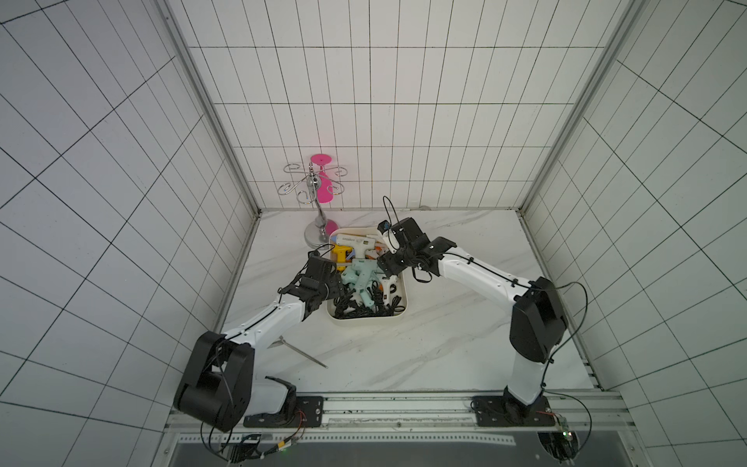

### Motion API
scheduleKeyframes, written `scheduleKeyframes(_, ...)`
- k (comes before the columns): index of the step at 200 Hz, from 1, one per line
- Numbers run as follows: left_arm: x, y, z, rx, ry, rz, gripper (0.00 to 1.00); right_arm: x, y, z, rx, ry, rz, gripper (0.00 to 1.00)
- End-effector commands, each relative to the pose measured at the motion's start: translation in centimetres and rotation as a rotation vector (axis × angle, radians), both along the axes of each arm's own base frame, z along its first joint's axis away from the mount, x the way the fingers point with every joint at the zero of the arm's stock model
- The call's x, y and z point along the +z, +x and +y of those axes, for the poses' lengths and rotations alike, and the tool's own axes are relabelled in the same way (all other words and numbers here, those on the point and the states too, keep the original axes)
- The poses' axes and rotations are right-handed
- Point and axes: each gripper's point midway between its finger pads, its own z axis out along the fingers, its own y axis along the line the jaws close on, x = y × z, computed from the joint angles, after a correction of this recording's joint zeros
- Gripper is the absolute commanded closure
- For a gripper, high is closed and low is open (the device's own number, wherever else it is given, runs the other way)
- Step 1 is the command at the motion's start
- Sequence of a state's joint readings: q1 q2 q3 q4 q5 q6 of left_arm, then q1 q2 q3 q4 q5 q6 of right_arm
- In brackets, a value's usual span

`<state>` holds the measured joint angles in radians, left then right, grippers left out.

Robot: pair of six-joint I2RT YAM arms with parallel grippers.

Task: Put the hot melt glue gun into the storage box
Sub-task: Move the storage box to the center of the board.

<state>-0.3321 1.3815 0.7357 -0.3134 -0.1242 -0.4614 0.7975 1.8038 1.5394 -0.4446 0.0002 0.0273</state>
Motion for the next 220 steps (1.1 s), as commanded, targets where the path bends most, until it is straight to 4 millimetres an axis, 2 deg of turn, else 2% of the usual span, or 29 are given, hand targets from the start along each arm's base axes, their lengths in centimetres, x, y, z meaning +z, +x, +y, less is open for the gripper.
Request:
scheduleKeyframes(1, 0.8, 2.0, -3.6, -0.141, -0.115, -0.055, 0.2, 0.5, 1.1, -3.5, -0.124, 0.064, 0.043, 0.16)
scheduleKeyframes(35, -0.1, 2.8, -7.8, -0.288, -0.09, -0.041, 0.22, -0.4, 2.4, -8.6, -0.267, 0.085, 0.08, 0.16)
scheduleKeyframes(62, -0.1, 2.9, -10.9, -0.393, -0.035, -0.06, 0.22, -0.6, 2.6, -11.7, -0.329, 0.087, 0.085, 0.16)
scheduleKeyframes(85, 0.4, 2.4, -12.8, -0.447, -0.02, -0.077, 0.22, -0.8, 2.9, -14.2, -0.378, 0.085, 0.087, 0.16)
scheduleKeyframes(95, 0.8, 2.0, -12.8, -0.441, -0.004, -0.075, 0.22, -1.0, 3.2, -15.5, -0.407, 0.074, 0.085, 0.16)
scheduleKeyframes(115, 2.1, 0.6, -10.9, -0.372, 0.045, -0.093, 0.19, -1.2, 3.8, -18.8, -0.475, 0.055, 0.071, 0.15)
scheduleKeyframes(137, 4.9, -0.8, -8.3, -0.295, 0.054, -0.184, 0.13, -1.3, 4.8, -22.0, -0.541, -0.011, -0.004, 0.08)
scheduleKeyframes(145, 7.1, -1.4, -8.1, -0.298, 0.019, -0.25, 0.11, -1.8, 5.3, -23.5, -0.573, -0.078, -0.051, 0.0)
scheduleKeyframes(150, 8.6, -2.0, -8.5, -0.328, -0.013, -0.298, 0.02, -2.1, 5.5, -24.4, -0.596, -0.115, -0.076, 0.01)
scheduleKeyframes(167, 14.0, -3.9, -8.9, -0.38, -0.124, -0.497, 0.01, -2.2, 6.0, -27.8, -0.698, -0.161, -0.155, 0.0)
scheduleKeyframes(176, 16.5, -4.5, -8.4, -0.369, -0.158, -0.614, 0.01, -2.3, 6.0, -29.9, -0.773, -0.153, -0.191, 0.0)
scheduleKeyframes(187, 18.5, -4.4, -6.1, -0.271, -0.126, -0.711, 0.01, -2.9, 5.5, -32.4, -0.87, -0.144, -0.191, 0.01)
scheduleKeyframes(197, 19.4, -3.8, -3.3, -0.163, -0.034, -0.763, 0.01, -4.3, 4.0, -34.6, -0.943, -0.163, -0.153, 0.0)
scheduleKeyframes(209, 19.0, -2.6, 0.8, -0.011, 0.098, -0.763, 0.01, -5.5, 2.1, -36.4, -0.985, -0.175, -0.163, 0.01)
scheduleKeyframes(220, 16.9, -1.0, 4.8, 0.12, 0.179, -0.698, 0.01, -6.7, 0.7, -38.5, -1.059, -0.137, -0.228, 0.01)
